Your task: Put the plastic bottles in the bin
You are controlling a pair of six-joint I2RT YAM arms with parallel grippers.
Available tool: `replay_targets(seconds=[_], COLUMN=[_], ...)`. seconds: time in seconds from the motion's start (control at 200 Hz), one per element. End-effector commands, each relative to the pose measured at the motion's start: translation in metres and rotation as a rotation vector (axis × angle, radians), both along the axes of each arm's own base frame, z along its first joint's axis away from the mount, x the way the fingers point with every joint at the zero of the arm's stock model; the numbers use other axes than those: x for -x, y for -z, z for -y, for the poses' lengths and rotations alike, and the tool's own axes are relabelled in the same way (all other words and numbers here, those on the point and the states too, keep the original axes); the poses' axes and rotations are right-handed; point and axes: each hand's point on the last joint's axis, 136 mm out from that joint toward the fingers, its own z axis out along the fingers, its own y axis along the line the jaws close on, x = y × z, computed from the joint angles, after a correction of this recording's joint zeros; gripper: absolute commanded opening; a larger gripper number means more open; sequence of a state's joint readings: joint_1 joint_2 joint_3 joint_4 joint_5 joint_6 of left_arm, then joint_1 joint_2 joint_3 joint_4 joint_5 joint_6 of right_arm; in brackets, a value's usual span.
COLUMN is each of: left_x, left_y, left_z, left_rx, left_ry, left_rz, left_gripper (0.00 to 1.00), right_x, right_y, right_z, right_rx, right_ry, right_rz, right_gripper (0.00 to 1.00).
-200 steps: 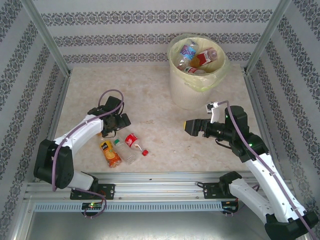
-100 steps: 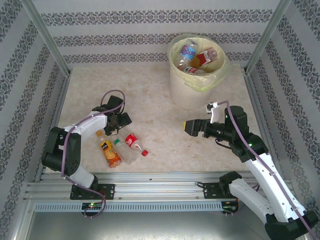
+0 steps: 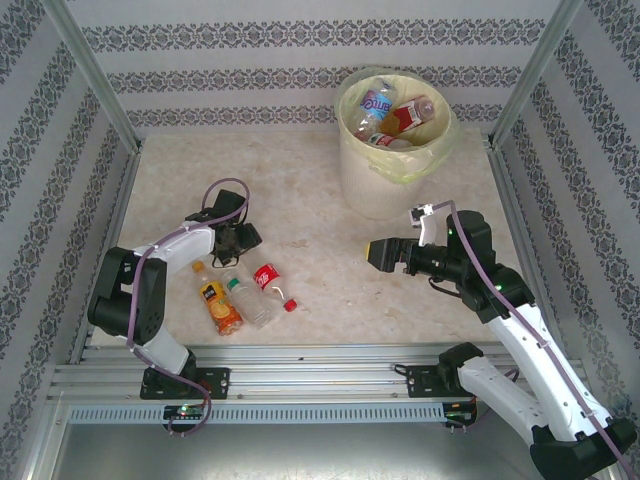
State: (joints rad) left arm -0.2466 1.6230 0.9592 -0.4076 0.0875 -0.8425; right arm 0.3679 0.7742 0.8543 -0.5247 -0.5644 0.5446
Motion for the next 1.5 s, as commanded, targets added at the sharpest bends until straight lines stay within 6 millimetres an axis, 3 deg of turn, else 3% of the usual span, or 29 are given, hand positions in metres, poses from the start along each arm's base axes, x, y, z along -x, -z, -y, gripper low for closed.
replay_targets(seconds=[0.0,0.19,0.345,0.575,0.729,0.924,1.269,1.499], left_x=[-0.021,-0.039,-0.049,-0.043,-0.030,-0.023,-0.012,-0.007], left_y=[-0.012,-0.037,-0.072,-0.127,-0.157,-0.182,-0.200,-0.203], left_z=[0.008,0.029,0.069,0.133,0.162,0.178,0.193,0.191], left_rx=[0.057,0.134,0.235,0.405,0.482,0.561,0.609,0.594], left_ry=[0.010,0.065,0.211,0.469,0.571,0.598,0.603,0.611], left_rz=[0.073,0.166,0.280,0.458,0.549,0.612,0.666,0.670], left_gripper=[0.66,0.62,0.62,0.61,0.61,0.60,0.56,0.59], right_x=[-0.002,-0.007,-0.010,-0.025,-0.042,-0.055,-0.067,-0.070], right_y=[0.006,0.014,0.020,0.026,0.038,0.046,0.057,0.059], right_z=[-0.003,-0.009,-0.023,-0.047,-0.061,-0.082,-0.113,-0.111], right_rx=[-0.003,-0.024,-0.056,-0.071,-0.024,-0.033,-0.049,-0.037], right_ry=[0.004,-0.006,-0.074,-0.198,-0.211,-0.224,-0.233,-0.210], right_rz=[-0.006,-0.025,-0.045,-0.058,-0.090,-0.120,-0.154,-0.150], right_gripper=[0.98,0.98,0.98,0.98,0.98,0.96,0.88,0.65])
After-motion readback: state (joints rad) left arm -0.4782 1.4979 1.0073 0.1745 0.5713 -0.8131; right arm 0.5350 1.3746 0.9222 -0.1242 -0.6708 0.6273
